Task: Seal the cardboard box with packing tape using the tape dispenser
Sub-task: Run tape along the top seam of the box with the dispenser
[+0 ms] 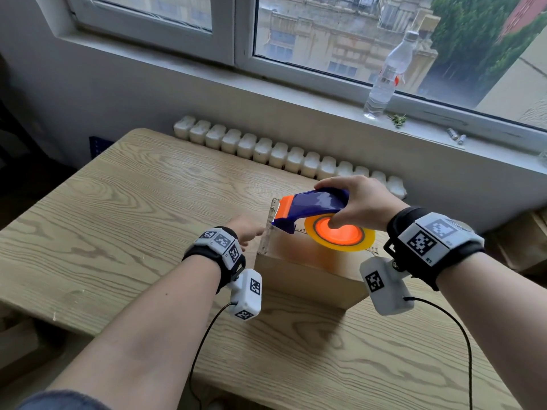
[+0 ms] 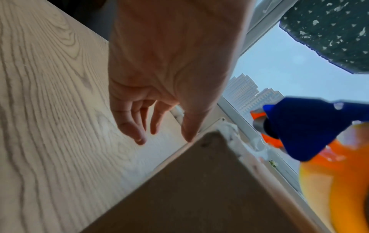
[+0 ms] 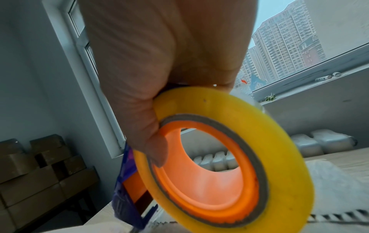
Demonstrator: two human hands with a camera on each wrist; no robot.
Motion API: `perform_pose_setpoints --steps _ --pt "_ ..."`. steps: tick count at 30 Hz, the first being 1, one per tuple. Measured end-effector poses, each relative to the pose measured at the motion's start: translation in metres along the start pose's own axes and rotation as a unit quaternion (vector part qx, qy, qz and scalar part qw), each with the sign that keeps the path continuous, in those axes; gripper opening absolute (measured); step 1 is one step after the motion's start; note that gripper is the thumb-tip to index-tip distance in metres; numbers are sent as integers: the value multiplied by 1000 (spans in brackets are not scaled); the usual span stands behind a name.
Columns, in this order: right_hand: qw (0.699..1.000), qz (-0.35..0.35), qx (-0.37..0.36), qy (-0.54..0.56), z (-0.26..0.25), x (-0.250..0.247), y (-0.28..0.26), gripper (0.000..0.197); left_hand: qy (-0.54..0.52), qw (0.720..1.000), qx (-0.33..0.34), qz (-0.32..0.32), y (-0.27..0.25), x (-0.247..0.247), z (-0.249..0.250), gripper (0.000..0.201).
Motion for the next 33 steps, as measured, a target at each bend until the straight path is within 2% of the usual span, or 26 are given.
perform_pose_setpoints --steps 2,4,7,9,11,12,13,16,18,20,22,24,28,33 --pt "1000 -1 0 0 0 -1 0 68 9 999 -11 42 2 -1 -2 29" --pt "1000 -1 1 1 2 -1 0 68 -37 997 -11 69 1 -4 2 24" --pt "1000 -2 4 4 4 -3 1 69 -130 990 8 59 -11 -15 19 24" --pt "1000 -2 6 4 5 -3 1 69 -123 991 30 41 -19 -20 27 20" --pt "1000 -1 7 3 6 -4 0 68 -87 995 51 -3 -27 -24 31 16" --pt "1000 0 6 2 7 -5 -1 68 -59 996 63 -31 -28 -26 31 21" --pt "1000 1 6 2 7 -5 -1 67 -26 994 84 -59 -28 -27 30 37" --pt "1000 4 7 2 10 -7 -1 67 129 969 173 -121 -27 -25 33 106" --pt "1000 5 9 6 12 -8 -2 67 241 939 212 -120 -23 -20 33 129" --pt "1000 4 11 9 13 -9 -2 67 324 914 217 -109 -17 -14 32 139" --pt "1000 6 11 10 15 -10 -3 66 373 900 207 -93 -17 -9 34 144" --pt "1000 7 11 12 17 -11 -4 67 385 898 197 -82 -12 -5 38 148" --pt "1000 4 16 18 20 -12 -6 68 375 903 189 -88 -19 -4 47 141" --pt "1000 -3 19 14 25 -12 -8 69 418 889 178 -55 -22 -7 52 133"
Point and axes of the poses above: each hand's wrist, its own y-axis towards the middle knuckle, its own x-axis out of the palm, z = x × y, the point moved 1 cm from there along y, towards the middle knuckle, and after that the axes turned 14 degrees about y, right-handed, at the moved point
